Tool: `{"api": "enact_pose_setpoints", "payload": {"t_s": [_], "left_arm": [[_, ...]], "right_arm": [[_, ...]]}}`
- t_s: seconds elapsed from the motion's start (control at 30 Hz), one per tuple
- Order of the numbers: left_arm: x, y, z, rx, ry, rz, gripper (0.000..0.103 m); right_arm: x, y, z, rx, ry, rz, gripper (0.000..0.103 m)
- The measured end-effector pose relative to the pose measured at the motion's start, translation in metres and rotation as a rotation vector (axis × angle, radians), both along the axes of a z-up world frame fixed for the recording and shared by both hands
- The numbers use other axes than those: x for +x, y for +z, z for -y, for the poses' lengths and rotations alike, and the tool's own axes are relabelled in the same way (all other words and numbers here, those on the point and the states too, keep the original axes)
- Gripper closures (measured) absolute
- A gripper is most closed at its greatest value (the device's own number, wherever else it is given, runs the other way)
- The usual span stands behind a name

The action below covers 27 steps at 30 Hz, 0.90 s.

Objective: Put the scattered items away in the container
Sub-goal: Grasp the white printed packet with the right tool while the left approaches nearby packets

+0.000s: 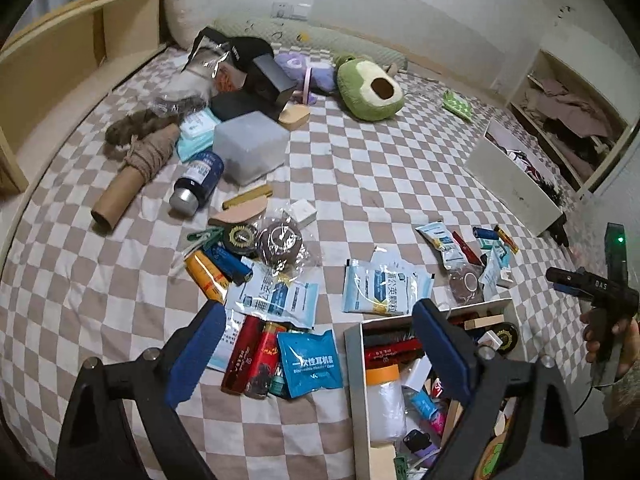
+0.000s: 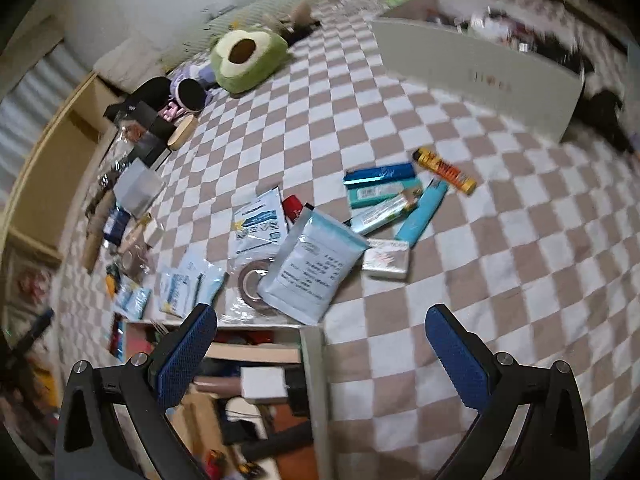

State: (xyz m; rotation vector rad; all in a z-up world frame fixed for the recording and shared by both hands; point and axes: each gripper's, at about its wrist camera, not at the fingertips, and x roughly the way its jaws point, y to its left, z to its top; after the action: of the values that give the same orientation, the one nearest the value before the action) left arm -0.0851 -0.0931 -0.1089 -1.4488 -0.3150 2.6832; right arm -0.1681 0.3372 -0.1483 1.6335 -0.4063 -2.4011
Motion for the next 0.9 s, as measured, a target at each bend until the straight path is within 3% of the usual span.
{"api": "enact_pose_setpoints", "payload": {"t_s": [0.13, 0.5, 0.53, 0.6, 0.9], "left_arm": [[-0.002, -0.004, -0.003, -0.012, -0.008, 0.014, 0.009], [-0.005, -0.021, -0.015, -0.045, -0.062, 0.060, 0.009], [-0.005, -0.022, -0.015, -0.039, -0.062, 0.066, 0.009], [-0.006, -0.023, -0.016, -0.027, -0.066, 0.076, 0.009], [-0.025, -0.023, -0.004, 0.072, 0.019, 0.125, 0.009]], "right_arm": [[-0.013, -0.015, 0.010, -0.084, -0.012, 0.075, 0.000], [-0.038, -0.052, 0.027, -0.190, -0.075, 0.190, 0.000], [-0.040, -0.055, 0.026, -0.190, -0.086, 0.199, 0.001], [-0.043, -0.063, 0.026, -0.198, -0.097, 0.217, 0.017], [-0.052, -0.091, 0.022, -0.273, -0.194, 0.302, 0.022]]}}
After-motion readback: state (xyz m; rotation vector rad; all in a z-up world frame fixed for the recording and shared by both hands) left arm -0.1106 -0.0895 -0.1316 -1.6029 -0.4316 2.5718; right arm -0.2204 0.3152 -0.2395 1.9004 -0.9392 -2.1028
